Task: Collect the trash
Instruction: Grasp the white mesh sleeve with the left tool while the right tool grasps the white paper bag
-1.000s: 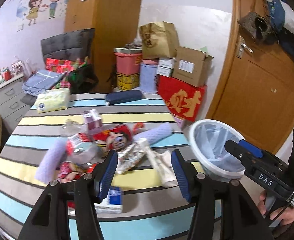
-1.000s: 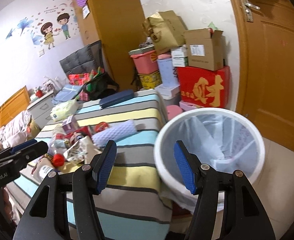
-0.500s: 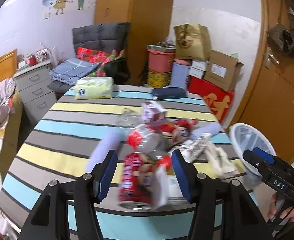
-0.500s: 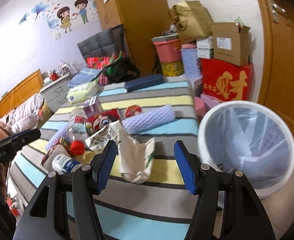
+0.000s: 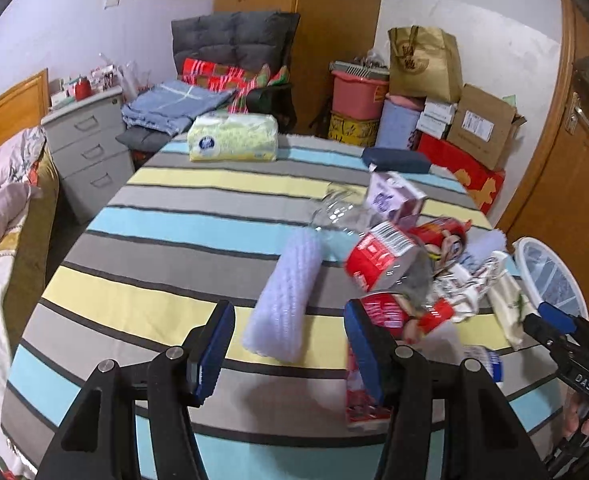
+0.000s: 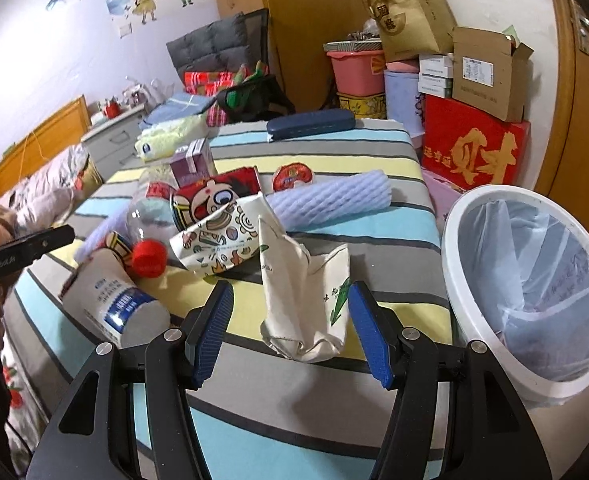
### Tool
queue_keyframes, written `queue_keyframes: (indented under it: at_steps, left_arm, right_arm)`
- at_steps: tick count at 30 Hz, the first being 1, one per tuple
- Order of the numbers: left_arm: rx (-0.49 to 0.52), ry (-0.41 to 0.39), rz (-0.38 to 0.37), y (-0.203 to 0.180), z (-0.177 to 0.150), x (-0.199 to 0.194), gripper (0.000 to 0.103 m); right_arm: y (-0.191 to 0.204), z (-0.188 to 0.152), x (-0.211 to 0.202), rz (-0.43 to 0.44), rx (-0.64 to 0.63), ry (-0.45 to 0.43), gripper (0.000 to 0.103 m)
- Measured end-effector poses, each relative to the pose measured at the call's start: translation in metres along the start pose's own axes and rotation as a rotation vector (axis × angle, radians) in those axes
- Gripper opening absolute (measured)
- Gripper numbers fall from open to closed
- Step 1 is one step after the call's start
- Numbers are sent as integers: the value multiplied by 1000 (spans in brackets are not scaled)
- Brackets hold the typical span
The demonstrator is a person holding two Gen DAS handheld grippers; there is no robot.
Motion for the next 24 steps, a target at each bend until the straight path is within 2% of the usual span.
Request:
queue_keyframes:
  at_steps: [3,7,14,19,21,24]
  left_arm:
    - [-2,18,5,6,0,14,57]
    - [0,32,-13,11,4,29,57]
    - [32,74,-42,7,5,54,57]
    - [41,91,-65,2,7,64,57]
    - [40,94,-75,0,7,66,57]
    - [32,96,-87,-1,8,68,47]
  right_arm:
    - [-1,0,3,-25,-7,3,61]
    - [-2,-2,8,-35,-16,21,50]
    - [-3,-8,15,-33,-16,72,41]
    - [-8,-8,14,-29,12,73,30]
    - [-8,-8,14,-22,20,73,30]
    - [-7,-8,14,-17,22,72,30]
Point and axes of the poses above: each gripper's, at about its wrist camera, not at the fingertips, and x roughly the way its jaws point, y to its left, z to its top, the point moved 10 cm from there along x, roughly the way its jaws point, and after that the axes turned 7 degrees about x, right-handed, at the moved point
